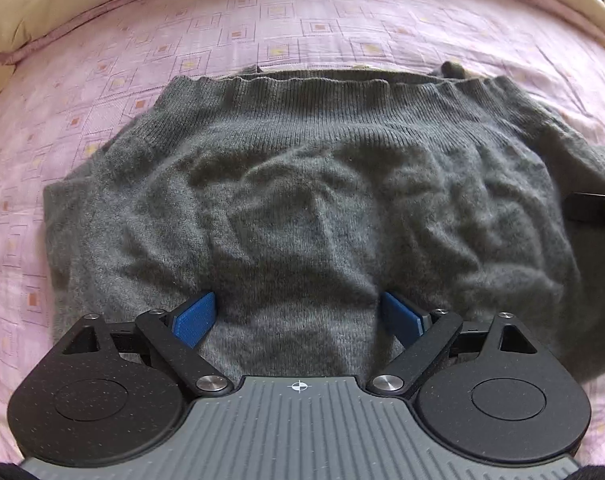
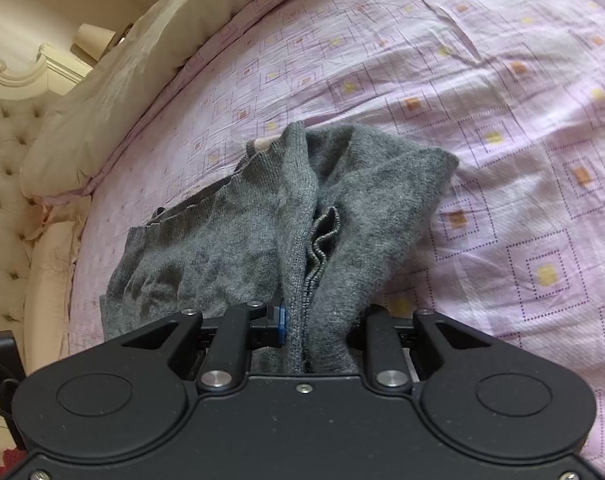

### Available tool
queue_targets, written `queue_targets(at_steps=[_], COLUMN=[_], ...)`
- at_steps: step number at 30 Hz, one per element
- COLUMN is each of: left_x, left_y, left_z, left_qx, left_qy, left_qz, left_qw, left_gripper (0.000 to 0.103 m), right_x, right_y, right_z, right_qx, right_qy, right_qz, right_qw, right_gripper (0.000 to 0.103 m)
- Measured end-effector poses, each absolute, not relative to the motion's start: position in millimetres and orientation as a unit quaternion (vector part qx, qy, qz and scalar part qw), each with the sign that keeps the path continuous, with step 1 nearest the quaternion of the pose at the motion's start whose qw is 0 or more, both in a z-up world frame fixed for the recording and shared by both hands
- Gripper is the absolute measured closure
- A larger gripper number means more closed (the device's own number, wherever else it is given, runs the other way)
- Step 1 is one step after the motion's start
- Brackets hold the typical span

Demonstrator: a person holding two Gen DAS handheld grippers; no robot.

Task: Fold small clothes
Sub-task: 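Grasp the sweater edge with the right gripper and fold it over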

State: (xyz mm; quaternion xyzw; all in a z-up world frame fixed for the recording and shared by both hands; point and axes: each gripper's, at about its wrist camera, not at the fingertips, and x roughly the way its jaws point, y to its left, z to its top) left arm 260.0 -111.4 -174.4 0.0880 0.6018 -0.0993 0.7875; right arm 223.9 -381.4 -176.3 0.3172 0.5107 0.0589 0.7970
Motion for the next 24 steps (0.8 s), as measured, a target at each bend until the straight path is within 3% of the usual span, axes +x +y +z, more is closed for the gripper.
queue_targets(at_steps=[4, 16, 24], left_x=[266, 237, 212], left_y=[-98, 35, 110], left_z=[-157, -107, -113], left_qx=[0.074, -0.002, -0.026], left_qy=[0.590, 0.566, 0.583], left_qz=[-0.104, -0.036, 0.003], left_qw=[0.797, 0.824, 0.812], left_gripper=[0.017, 0.017, 0.017], right_x=[231, 265, 287], right_y=[-366, -255, -146], right_z=[-154, -80, -93], right_qx=[0.289, 0.229, 0.177], right_qy=[0.514, 0.504, 0.536], right_qz=[0.053, 0.105, 0.151], right_qw=[0.805, 0.826, 0.812], right_gripper=[0.074, 0.076, 0.076])
